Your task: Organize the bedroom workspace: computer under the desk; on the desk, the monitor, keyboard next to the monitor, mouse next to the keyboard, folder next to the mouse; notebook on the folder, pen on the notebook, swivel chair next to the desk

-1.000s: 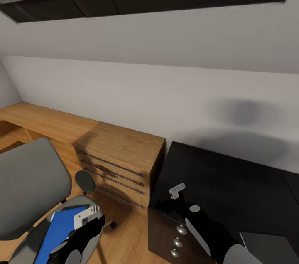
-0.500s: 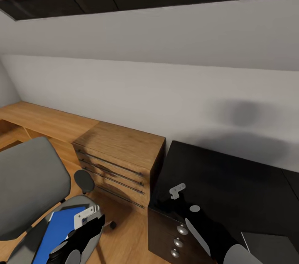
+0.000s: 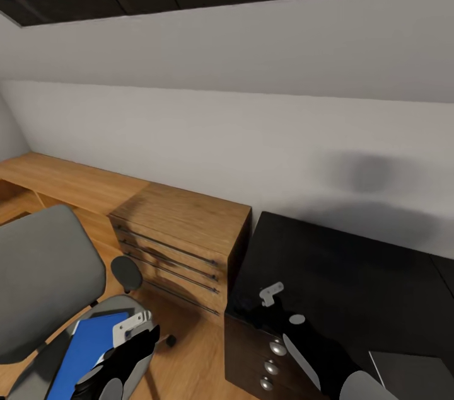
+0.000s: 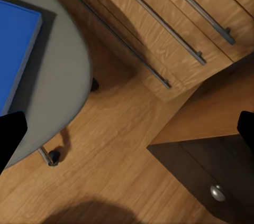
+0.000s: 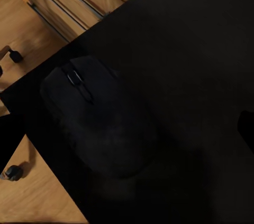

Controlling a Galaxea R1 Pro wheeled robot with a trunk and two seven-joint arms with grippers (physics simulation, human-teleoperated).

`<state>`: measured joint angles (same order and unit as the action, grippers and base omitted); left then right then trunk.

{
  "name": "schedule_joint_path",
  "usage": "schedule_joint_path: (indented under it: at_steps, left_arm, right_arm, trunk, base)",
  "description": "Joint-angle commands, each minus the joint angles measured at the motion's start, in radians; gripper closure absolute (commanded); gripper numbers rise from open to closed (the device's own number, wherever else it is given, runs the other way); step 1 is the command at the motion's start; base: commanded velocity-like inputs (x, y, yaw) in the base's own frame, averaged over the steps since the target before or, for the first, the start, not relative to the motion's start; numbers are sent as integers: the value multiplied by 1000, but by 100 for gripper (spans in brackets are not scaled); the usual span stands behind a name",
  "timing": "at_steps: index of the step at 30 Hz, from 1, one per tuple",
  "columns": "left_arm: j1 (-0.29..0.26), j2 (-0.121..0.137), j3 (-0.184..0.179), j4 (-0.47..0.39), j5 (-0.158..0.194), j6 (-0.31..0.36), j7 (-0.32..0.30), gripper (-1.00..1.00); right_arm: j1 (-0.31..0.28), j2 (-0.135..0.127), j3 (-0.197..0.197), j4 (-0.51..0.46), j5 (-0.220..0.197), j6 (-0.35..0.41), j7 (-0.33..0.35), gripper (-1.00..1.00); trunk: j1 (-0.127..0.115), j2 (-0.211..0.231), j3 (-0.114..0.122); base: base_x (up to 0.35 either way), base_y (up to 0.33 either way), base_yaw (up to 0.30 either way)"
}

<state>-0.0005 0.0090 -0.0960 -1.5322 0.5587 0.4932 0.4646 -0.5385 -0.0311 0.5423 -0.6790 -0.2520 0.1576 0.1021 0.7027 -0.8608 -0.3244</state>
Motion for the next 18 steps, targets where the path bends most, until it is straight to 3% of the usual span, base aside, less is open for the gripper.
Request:
schedule_joint_path:
  at_steps: [1,18]
  left_arm:
    - [-1,1,-2,-2,10,1,10,-100]
    - [0,-1,-2,-2,10,1,9,-100]
  right_arm:
    - [-1,-1,4,1,-7,5,-1,-100]
    - [-1,2,4,9,-7,5,-1,-100]
  trunk:
    - [4,-8,-4]
    - [69,-127,-58]
  base:
    - [0,0,0]
    - [0,0,0]
